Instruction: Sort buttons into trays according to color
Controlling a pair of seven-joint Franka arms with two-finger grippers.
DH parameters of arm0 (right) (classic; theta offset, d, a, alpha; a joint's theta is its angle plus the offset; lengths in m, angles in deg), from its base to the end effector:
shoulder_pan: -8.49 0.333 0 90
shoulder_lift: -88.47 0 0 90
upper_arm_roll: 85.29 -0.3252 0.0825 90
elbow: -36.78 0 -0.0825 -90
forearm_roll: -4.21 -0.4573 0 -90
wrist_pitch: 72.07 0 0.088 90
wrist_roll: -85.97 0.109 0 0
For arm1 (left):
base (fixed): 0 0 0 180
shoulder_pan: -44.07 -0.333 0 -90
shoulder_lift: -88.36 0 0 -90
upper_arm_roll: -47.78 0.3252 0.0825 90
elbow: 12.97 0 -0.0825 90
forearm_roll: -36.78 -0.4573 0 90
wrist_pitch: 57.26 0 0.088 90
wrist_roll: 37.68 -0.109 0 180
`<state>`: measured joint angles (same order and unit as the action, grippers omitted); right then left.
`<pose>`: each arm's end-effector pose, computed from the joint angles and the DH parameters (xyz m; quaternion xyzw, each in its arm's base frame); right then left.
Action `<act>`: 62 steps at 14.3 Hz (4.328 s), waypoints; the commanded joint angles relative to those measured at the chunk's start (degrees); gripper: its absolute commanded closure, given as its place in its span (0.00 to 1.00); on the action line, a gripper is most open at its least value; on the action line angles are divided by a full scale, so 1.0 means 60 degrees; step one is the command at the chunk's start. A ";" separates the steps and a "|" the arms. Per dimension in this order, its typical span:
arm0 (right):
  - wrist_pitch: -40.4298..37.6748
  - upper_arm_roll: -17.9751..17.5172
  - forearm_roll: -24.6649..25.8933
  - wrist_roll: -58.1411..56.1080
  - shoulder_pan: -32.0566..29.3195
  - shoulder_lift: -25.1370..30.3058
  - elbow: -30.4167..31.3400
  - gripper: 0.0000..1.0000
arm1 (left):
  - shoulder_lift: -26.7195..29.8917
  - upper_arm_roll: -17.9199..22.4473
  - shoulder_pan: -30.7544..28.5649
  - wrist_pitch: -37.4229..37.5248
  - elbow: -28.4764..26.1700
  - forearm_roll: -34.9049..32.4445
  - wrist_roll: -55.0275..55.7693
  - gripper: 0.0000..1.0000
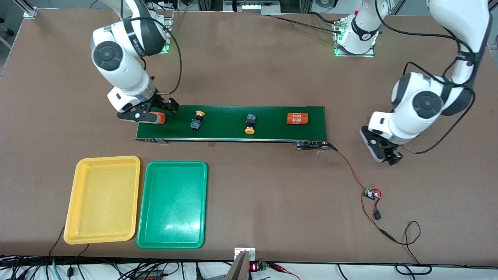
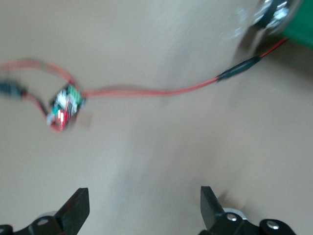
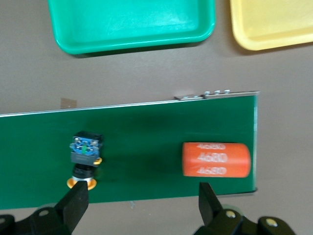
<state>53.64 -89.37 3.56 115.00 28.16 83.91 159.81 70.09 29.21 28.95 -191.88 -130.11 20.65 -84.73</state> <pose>0.5538 0.2440 0.3253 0.9986 -0.0495 -0.0179 0.0006 0.6476 -0.0332 0.2485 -0.8609 0.5063 0.0137 0.0488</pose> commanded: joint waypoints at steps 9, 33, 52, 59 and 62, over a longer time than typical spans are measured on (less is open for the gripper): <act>0.1152 0.0049 0.0079 0.0949 0.0924 -0.1376 -0.0056 0.00 | -0.0381 0.0356 -0.1184 0.0816 -0.0867 0.0780 0.4105 0.00; 0.1303 0.1293 0.0064 -0.2552 0.0954 -0.2271 -0.0843 1.00 | -0.0105 0.0035 -0.1172 0.1298 -0.1893 0.2028 0.5380 1.00; 0.1329 0.2979 0.0049 -0.7194 -0.1463 -0.7105 -0.7249 0.98 | -0.0586 -0.1255 0.2592 0.2665 0.0554 0.4636 1.0182 1.00; 0.1315 0.3008 -0.0126 -0.7445 -0.1303 -0.6770 -0.6709 0.00 | -0.1159 -0.1241 0.2988 0.1491 0.0583 0.4621 1.0200 0.53; 0.1197 0.3008 -0.0141 -0.7111 -0.0820 -0.5791 -0.5672 0.00 | -0.0547 -0.1241 0.3033 0.1519 0.0583 0.4533 1.0053 0.00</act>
<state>61.55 -71.20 3.28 71.39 21.25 42.73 118.82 63.64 21.10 46.39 -183.57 -127.25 47.24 -23.37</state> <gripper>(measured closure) 0.013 0.414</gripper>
